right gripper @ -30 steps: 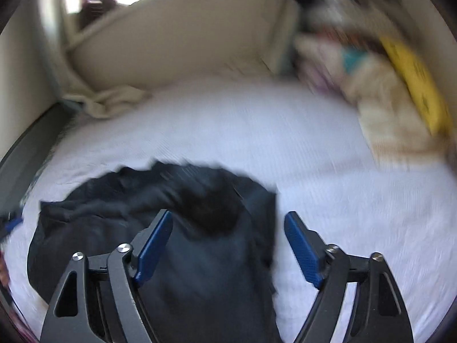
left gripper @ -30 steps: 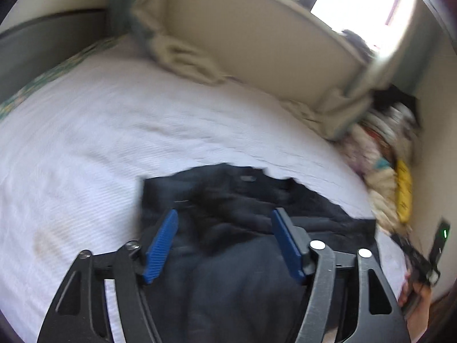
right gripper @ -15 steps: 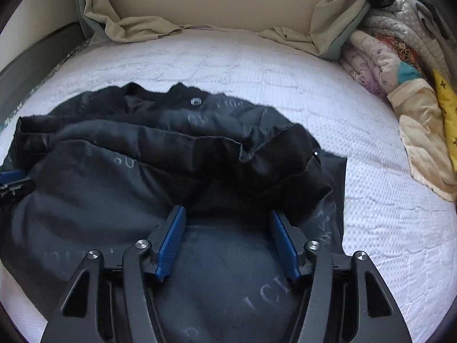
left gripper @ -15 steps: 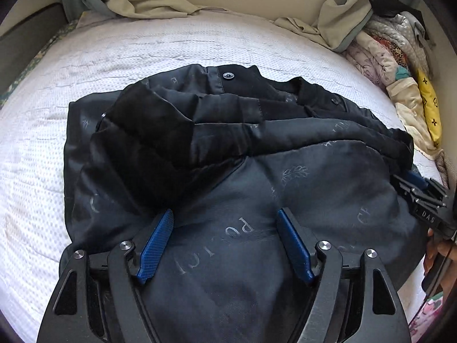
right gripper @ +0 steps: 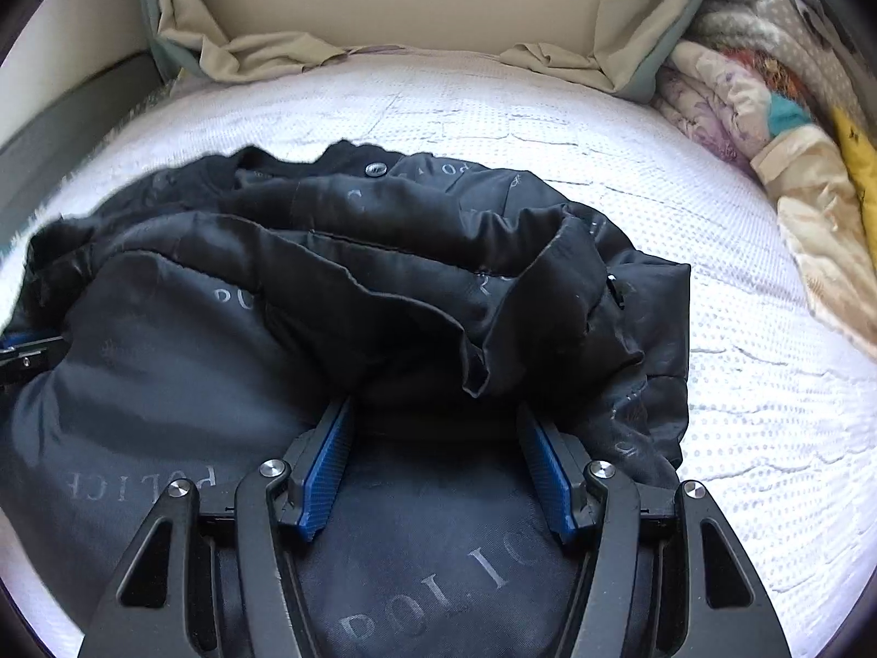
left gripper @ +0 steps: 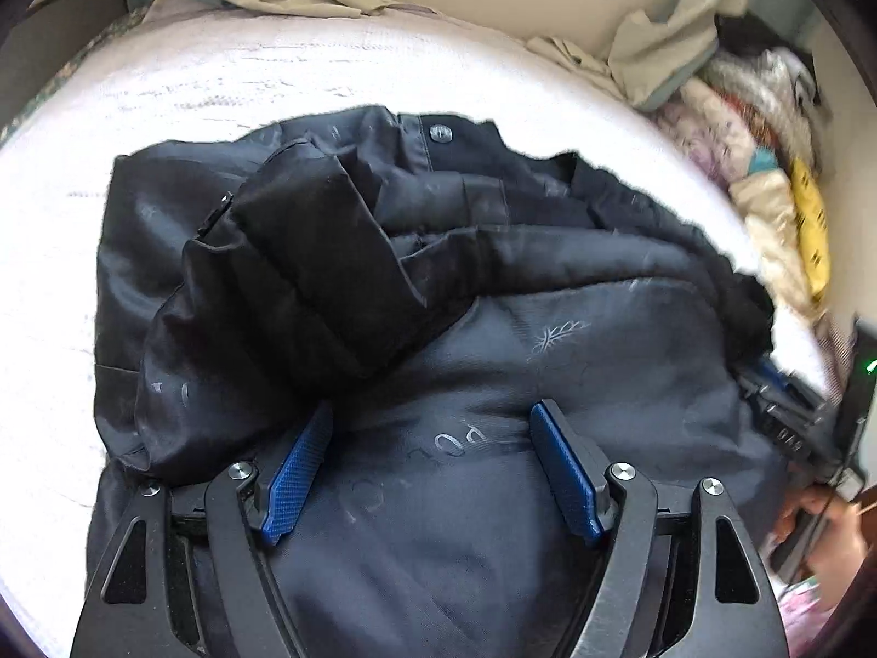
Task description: Fold large clothes
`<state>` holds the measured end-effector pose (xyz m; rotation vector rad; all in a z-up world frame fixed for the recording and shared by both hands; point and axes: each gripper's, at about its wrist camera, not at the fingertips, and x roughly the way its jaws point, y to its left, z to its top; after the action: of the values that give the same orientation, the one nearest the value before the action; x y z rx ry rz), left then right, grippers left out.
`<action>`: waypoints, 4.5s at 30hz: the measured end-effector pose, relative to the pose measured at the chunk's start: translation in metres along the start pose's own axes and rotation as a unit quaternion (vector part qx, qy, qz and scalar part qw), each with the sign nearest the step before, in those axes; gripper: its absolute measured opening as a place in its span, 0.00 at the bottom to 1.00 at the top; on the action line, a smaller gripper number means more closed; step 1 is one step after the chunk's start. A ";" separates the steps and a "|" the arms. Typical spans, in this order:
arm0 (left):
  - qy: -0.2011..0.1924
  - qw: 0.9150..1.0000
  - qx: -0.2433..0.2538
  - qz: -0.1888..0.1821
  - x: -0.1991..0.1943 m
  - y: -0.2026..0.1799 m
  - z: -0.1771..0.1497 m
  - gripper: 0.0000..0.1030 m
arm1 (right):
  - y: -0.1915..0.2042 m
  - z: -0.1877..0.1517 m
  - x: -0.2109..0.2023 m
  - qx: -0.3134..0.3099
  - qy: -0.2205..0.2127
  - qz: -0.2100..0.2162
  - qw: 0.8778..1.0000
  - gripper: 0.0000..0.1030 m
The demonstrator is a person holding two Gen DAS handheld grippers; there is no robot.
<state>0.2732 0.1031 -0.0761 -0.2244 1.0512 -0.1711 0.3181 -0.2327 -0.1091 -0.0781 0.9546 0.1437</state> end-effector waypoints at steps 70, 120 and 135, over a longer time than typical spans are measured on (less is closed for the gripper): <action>0.038 0.922 -0.289 -0.254 0.005 0.137 -0.041 0.94 | -0.028 0.025 -0.085 0.119 -0.037 0.150 0.981 0.75; -0.070 0.951 -0.149 -0.262 -0.084 -0.009 0.012 0.34 | 0.034 0.011 0.014 0.020 0.008 0.105 0.994 0.32; -0.032 0.978 -0.066 -0.195 -0.068 -0.157 0.036 0.34 | 0.022 0.012 0.011 0.051 0.018 0.131 0.990 0.32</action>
<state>0.2659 -0.0274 0.0394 -0.5545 0.9468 -0.4453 0.3307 -0.2087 -0.1116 0.1391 1.0043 0.3358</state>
